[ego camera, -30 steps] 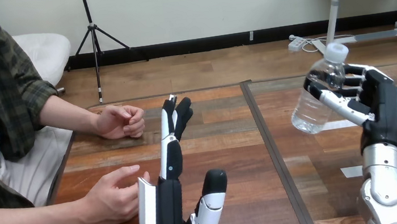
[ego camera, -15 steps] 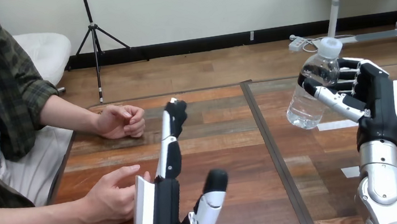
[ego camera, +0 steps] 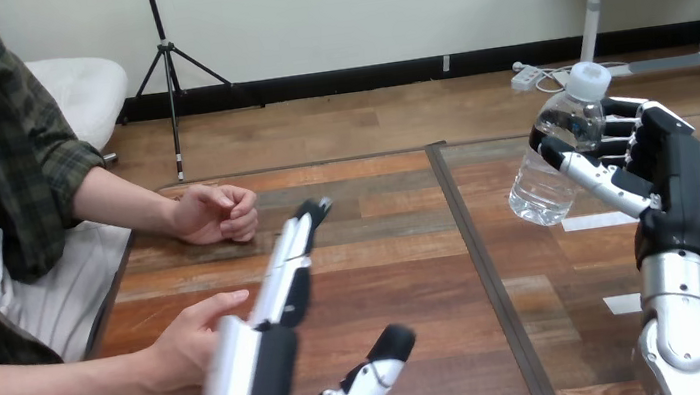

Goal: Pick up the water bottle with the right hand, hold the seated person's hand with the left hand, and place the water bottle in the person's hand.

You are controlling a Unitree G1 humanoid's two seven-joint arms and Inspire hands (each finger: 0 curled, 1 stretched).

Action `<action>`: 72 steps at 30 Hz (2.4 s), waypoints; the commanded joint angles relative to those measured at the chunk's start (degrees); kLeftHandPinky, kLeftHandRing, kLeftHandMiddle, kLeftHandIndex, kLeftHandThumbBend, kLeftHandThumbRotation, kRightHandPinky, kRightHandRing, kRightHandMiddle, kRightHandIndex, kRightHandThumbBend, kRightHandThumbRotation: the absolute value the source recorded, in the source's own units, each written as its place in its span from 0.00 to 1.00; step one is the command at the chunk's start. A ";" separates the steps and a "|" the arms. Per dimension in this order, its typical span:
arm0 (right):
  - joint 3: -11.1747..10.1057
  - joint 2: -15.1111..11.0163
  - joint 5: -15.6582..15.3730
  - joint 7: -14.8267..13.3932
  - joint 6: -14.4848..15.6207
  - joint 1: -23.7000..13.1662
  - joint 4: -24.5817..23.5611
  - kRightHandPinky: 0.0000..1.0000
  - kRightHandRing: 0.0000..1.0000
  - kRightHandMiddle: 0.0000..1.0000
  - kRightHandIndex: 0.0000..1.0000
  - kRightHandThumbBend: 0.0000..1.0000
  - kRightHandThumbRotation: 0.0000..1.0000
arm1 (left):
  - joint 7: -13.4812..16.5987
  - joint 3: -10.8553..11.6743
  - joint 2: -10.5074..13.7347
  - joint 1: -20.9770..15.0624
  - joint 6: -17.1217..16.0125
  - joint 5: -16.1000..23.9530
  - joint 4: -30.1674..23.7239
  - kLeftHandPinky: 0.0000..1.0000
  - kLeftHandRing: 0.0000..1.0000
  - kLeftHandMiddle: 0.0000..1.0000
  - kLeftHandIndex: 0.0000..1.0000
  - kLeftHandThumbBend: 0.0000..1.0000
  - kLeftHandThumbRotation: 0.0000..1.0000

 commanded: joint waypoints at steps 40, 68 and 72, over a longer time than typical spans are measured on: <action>1.10 1.58 -2.15 1.17 -2.42 1.67 -9.27 0.38 0.44 0.50 0.54 0.74 0.00 | -4.35 15.19 12.15 2.72 20.61 19.78 -22.03 0.79 0.85 0.86 0.80 0.85 0.13; 1.89 1.95 -3.74 0.77 -3.07 2.70 -9.90 0.39 0.45 0.50 0.55 0.73 0.00 | -19.16 15.73 17.76 0.04 40.55 31.47 -24.66 0.77 0.80 0.80 0.78 0.87 0.13; 1.93 2.11 -3.56 0.92 -2.94 2.94 -10.20 0.39 0.45 0.50 0.55 0.72 0.00 | -21.34 15.32 18.38 -0.88 42.85 32.89 -24.07 0.77 0.80 0.81 0.78 0.88 0.14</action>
